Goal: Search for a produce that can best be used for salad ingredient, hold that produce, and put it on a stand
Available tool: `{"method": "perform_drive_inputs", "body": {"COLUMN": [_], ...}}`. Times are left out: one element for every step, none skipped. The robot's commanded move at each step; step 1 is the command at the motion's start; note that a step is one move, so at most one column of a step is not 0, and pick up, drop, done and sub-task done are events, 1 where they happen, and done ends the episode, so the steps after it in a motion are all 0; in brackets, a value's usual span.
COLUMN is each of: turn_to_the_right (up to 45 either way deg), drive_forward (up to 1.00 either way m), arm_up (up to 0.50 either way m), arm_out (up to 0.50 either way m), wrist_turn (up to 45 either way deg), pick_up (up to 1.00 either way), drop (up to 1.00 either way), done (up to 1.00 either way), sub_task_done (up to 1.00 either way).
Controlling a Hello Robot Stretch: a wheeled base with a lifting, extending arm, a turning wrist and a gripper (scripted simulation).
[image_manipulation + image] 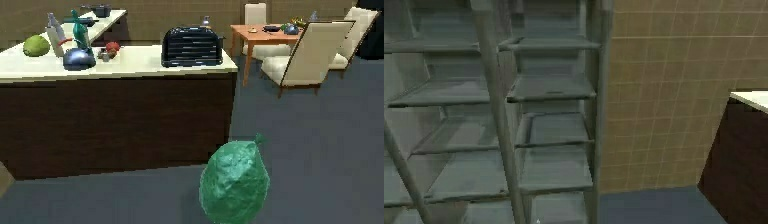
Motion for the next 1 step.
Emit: {"method": "perform_drive_inputs", "body": {"turn_to_the_right": [45.0], "drive_forward": [0.00], "arm_up": [0.00], "arm_out": [0.00], "wrist_turn": [0.0], "pick_up": [0.00], "drop": [0.00], "done": [0.00], "sub_task_done": [0.00]}}
